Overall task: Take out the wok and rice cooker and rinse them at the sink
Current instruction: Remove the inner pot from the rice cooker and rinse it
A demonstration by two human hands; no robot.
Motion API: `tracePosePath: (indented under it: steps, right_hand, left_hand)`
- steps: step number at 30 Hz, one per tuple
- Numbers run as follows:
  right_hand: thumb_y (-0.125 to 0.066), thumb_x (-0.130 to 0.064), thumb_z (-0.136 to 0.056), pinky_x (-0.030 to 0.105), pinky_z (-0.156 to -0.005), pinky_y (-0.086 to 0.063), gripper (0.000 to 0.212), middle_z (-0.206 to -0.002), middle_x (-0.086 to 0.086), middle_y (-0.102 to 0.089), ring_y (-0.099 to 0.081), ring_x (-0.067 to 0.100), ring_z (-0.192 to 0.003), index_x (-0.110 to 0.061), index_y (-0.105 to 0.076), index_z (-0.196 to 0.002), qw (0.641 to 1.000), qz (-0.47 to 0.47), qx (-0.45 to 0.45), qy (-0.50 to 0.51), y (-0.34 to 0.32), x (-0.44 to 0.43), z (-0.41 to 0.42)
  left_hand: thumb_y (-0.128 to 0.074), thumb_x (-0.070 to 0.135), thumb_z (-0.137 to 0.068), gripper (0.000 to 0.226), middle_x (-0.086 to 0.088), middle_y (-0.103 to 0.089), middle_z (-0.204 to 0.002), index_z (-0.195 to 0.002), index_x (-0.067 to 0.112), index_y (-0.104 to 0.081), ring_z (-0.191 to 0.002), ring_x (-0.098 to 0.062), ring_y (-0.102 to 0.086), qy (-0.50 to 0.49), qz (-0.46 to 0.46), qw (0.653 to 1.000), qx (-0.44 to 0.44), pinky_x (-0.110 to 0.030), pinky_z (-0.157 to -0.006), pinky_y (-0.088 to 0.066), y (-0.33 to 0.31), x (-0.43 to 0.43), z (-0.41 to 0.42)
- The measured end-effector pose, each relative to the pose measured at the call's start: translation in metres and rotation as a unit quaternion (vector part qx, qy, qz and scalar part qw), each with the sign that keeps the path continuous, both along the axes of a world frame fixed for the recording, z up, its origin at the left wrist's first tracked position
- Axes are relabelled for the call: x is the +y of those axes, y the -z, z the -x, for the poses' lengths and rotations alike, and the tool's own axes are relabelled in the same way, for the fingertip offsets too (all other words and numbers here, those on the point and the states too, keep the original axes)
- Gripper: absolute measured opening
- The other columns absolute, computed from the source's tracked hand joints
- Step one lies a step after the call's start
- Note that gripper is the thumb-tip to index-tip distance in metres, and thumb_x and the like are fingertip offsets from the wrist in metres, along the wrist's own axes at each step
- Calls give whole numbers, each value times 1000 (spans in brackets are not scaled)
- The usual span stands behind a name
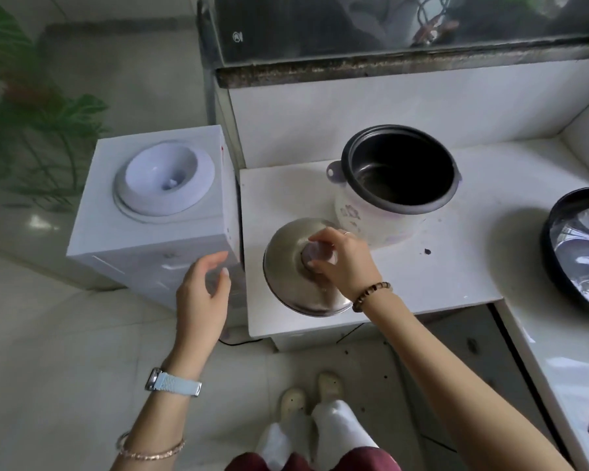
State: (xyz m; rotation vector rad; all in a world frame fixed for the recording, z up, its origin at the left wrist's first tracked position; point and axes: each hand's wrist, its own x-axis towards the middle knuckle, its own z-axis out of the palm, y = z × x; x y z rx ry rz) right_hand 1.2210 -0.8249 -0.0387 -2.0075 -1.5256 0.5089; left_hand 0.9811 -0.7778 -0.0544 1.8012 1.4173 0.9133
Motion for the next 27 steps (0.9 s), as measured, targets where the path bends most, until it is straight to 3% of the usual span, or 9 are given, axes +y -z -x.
tracePosePath:
  steps: [6, 12, 16, 21, 27]
  right_hand:
    - [-71, -15, -79, 16, -75, -30, 31, -102, 5, -62, -52, 19, -98, -17, -63, -109, 997, 77, -14, 3, 54, 8, 1]
    - [-71, -12, -80, 15, -82, -33, 37, -108, 4, -60, -51, 19, -103, -19, -62, -115, 995, 97, 13, -2, 75, 11, -1]
    - [-70, -10, -80, 15, -85, -34, 41, -110, 2, -58, -50, 18, -105, -20, -61, -119, 995, 100, 24, -14, 81, 13, -5]
    - [-71, -8, -79, 18, -87, -38, 42, -111, 0, -59, -48, 17, -107, -21, -62, -118, 996, 84, 30, -14, 89, 13, -10]
    - [-70, -9, -80, 19, -89, -40, 43, -112, -1, -57, -48, 15, -108, -22, -60, -119, 996, 84, 24, -11, 99, 12, -11]
  left_hand:
    - [-56, 7, -93, 26, 6, -65, -118, -116, 16, -63, -113, -10, -58, -10, 6, 1000, 4, -27, -100, -42, 8, -9, 6]
    - [-56, 7, -93, 27, 6, -65, -117, -116, 18, -63, -112, -9, -58, 11, 9, 1000, 16, -15, -98, -38, 11, -16, -6]
    - [-56, 7, -93, 27, 5, -65, -118, -118, 18, -62, -113, -10, -58, 11, 13, 1000, 16, -23, -98, -41, 9, -16, -15]
    - [-56, 6, -93, 27, 6, -65, -117, -117, 17, -63, -111, -9, -59, 15, 10, 999, 28, -6, -92, -38, 9, -15, -26]
    - [-56, 3, -92, 29, 4, -65, -117, -117, 14, -64, -110, -12, -60, 15, 8, 999, 29, -3, -87, -38, 7, -13, -36]
